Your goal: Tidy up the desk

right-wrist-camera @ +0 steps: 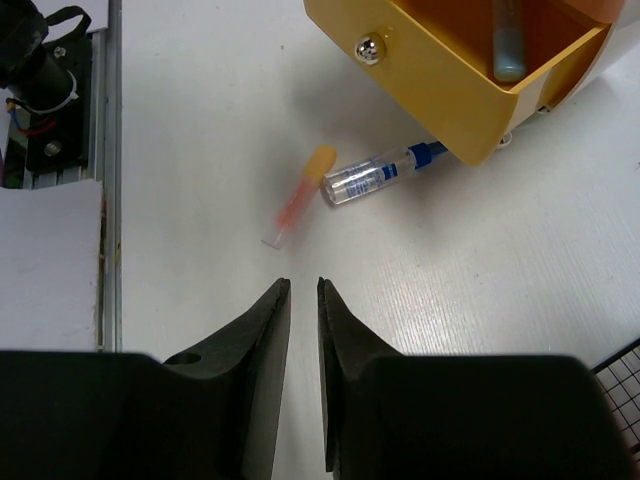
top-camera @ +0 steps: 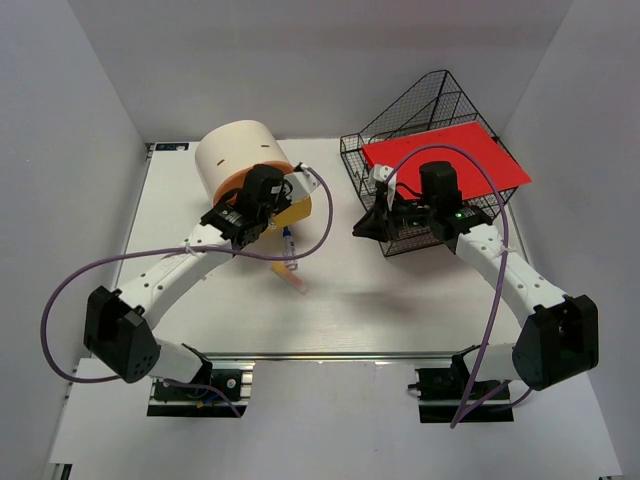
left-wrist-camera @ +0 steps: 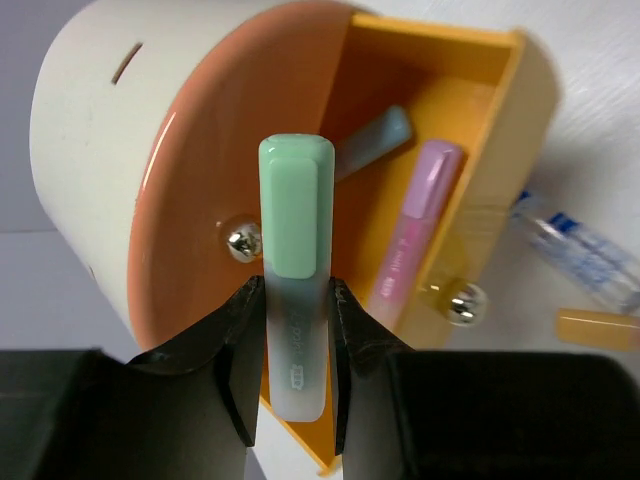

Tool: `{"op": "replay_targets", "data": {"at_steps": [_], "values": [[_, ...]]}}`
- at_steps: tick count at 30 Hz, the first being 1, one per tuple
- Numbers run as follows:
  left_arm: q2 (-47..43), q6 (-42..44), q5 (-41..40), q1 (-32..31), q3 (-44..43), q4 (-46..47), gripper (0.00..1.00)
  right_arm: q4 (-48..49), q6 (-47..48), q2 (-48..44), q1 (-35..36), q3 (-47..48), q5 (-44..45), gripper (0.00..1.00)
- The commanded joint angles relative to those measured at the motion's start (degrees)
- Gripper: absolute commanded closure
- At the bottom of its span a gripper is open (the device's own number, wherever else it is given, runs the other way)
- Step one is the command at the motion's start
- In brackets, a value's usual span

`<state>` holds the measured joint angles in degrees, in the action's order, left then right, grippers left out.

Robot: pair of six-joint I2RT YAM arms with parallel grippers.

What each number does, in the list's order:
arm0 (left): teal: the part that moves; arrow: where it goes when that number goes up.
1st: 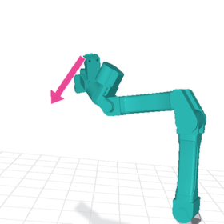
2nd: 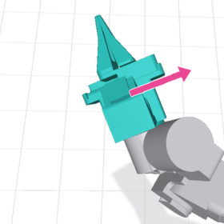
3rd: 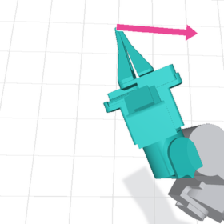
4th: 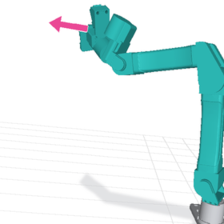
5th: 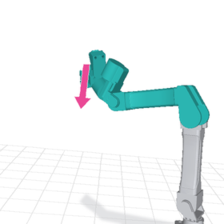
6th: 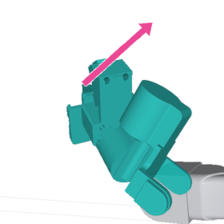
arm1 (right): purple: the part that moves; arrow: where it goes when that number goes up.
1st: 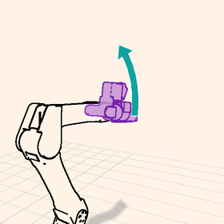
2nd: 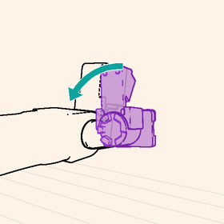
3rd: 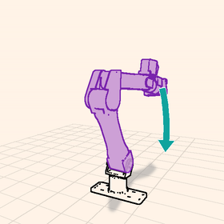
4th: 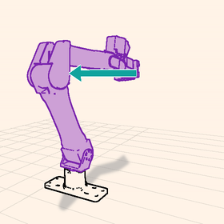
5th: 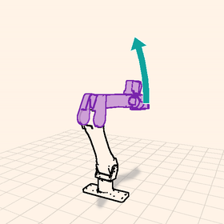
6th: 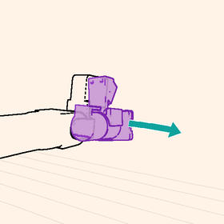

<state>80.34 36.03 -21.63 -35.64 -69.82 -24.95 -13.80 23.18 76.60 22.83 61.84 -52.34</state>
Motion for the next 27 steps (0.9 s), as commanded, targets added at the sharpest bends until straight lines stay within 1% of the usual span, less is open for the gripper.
{"op": "replay_targets", "data": {"at_steps": [1,5,6,7,8,9,11,14,15,16,18,19,20,21,22,23,24,25,26,27], "values": [[0.1,4.7,1.5,3.5,0.9,6.5,1.00,-0.3,1.0,-0.9,-0.6,1.4,-1.2,0.77],[1.7,4.0,3.6,4.7,-0.5,4.9,1.00,-0.3,1.0,-0.8,-0.8,1.4,-1.2,0.77],[1.8,3.8,3.5,4.7,-0.8,4.6,0.92,-0.3,1.0,-0.9,-0.9,1.4,-1.2,0.77],[1.7,3.8,3.3,4.7,-0.7,4.7,0.80,-0.3,1.0,-0.8,-1.0,1.3,-1.3,0.77],[1.2,3.5,2.7,4.7,0.0,5.5,0.48,-0.3,1.0,-0.7,-1.0,1.3,-1.3,0.77],[0.3,3.4,2.6,4.7,0.4,5.9,0.41,-0.3,1.0,-0.7,-0.9,1.3,-1.4,0.77],[-0.8,2.7,3.3,4.7,0.8,5.6,0.32,-0.3,1.0,-0.3,-1.0,1.3,-1.4,0.77],[-2.5,1.7,3.3,4.7,0.8,5.4,0.24,-0.7,1.9,0.2,-0.9,1.2,-2.0,0.76],[-2.8,1.3,3.4,4.7,0.7,5.4,0.23,-1.2,3.2,0.4,-0.9,1.4,-2.6,0.74],[-3.6,1.1,3.5,4.7,0.6,5.4,0.23,-3.1,4.7,0.5,-0.9,1.5,-2.9,0.70],[-4.3,-0.4,3.3,3.4,-0.7,4.6,0.24,-4.4,8.7,0.8,-0.7,1.3,-4.5,0.65],[-5.3,-1.5,3.3,3.4,-1.5,3.0,0.26,-6.5,10.6,0.9,-0.6,1.4,-5.1,0.60],[-5.8,-4.9,4.1,3.4,-2.6,1.7,0.30,-6.8,12.9,1.3,0.1,1.4,-5.1,0.59],[-6.2,-7.9,6.3,3.4,-5.0,0.3,0.45,-7.7,14.0,1.4,0.5,1.3,-4.5,0.58],[-7.0,-14.9,7.1,3.4,-5.9,-2.1,0.53,-7.8,14.9,2.1,1.9,1.4,-2.4,0.57],[-9.3,-18.7,7.6,3.9,-6.5,-3.2,0.58,-8.0,15.4,2.7,4.0,1.6,-0.8,0.57],[-10.6,-22.7,9.0,4.4,-6.4,-4.2,0.65,-9.0,16.7,3.5,5.5,2.1,1.1,0.56],[-12.3,-30.4,8.5,4.4,-5.8,-5.6,0.69,-9.1,16.7,5.7,8.5,3.2,4.3,0.56],[-15.7,-33.2,8.2,4.4,-4.7,-6.2,0.72,-9.5,16.6,7.1,11.9,3.9,5.8,0.56],[-17.3,-35.3,8.8,4.4,-3.5,-6.8,0.72,-10.3,16.7,8.5,14.8,4.9,7.0,0.53]]}}
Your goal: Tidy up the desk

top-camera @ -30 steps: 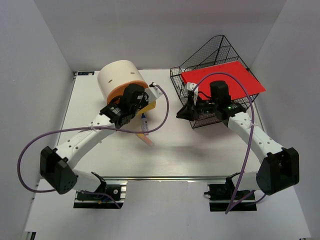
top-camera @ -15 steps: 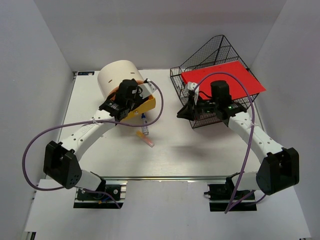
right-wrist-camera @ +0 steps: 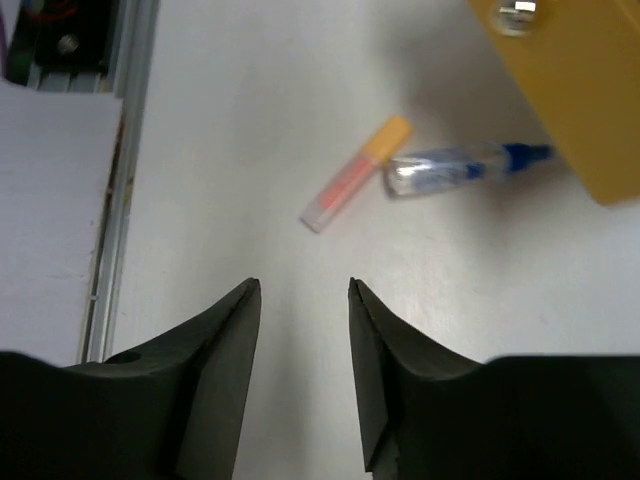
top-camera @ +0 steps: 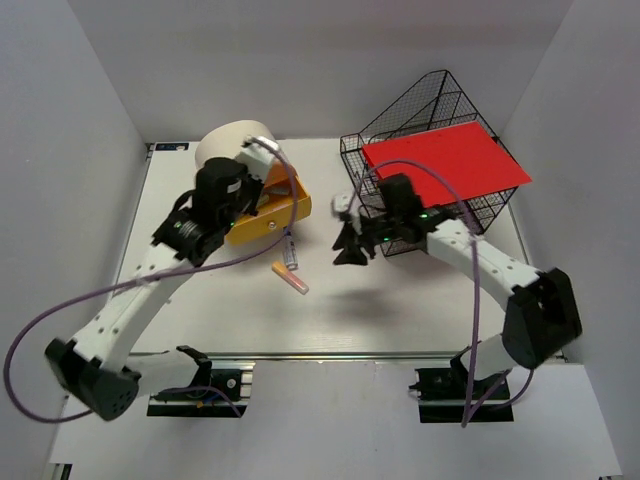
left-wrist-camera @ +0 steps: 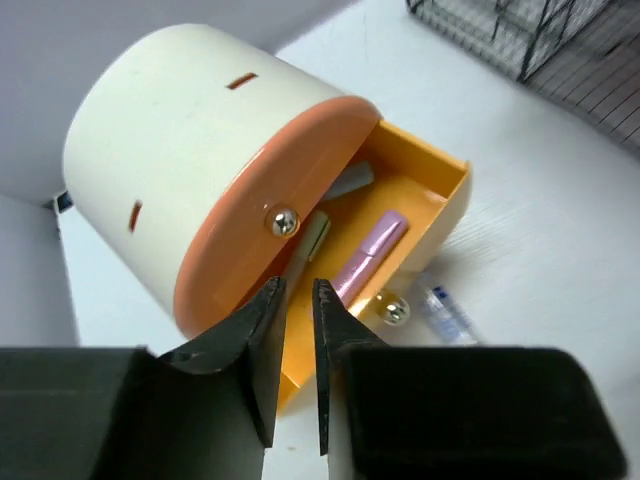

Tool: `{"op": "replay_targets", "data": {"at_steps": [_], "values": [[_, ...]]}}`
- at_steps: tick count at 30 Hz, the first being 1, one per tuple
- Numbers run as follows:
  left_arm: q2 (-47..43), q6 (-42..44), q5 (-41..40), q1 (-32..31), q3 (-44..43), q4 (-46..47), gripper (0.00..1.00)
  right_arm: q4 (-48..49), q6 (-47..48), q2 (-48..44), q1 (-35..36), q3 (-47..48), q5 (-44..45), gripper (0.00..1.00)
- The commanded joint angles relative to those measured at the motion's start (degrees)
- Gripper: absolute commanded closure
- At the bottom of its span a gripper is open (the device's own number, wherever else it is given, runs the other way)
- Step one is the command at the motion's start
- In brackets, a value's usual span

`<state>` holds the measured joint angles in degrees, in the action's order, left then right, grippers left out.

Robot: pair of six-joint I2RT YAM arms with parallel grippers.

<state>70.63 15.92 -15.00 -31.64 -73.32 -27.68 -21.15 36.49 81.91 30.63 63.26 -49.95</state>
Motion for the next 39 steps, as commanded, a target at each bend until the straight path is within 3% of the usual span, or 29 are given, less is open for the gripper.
{"op": "replay_targets", "data": {"at_steps": [1,3,4,7,13,22,39], "values": [[-9.4,-19.0,2.5,0.4,3.3,-4.6,0.64,-3.0,3.2,6.0,8.7,4.9,6.0,0.52],[-14.7,-21.3,2.8,0.4,7.2,-4.4,0.41,-3.1,2.3,9.0,12.5,6.6,7.2,0.45],[-16.6,-23.6,2.1,0.4,11.2,-3.4,0.14,-3.2,2.1,11.9,13.2,7.7,9.9,0.39],[-25.0,-23.2,1.1,0.4,19.5,1.2,0.03,-2.3,1.1,16.2,15.0,10.7,15.4,0.34],[-34.5,-21.5,-1.5,0.4,26.2,5.2,0.03,4.0,-8.9,22.4,18.0,14.5,25.8,0.37],[-45.1,-19.4,-7.5,0.4,36.3,10.5,0.04,4.6,-16.7,31.8,23.6,19.9,30.2,0.41],[-46.8,-20.8,-6.7,0.4,38.3,10.5,0.05,7.9,-19.5,35.1,27.6,17.9,44.7,0.39]]}}
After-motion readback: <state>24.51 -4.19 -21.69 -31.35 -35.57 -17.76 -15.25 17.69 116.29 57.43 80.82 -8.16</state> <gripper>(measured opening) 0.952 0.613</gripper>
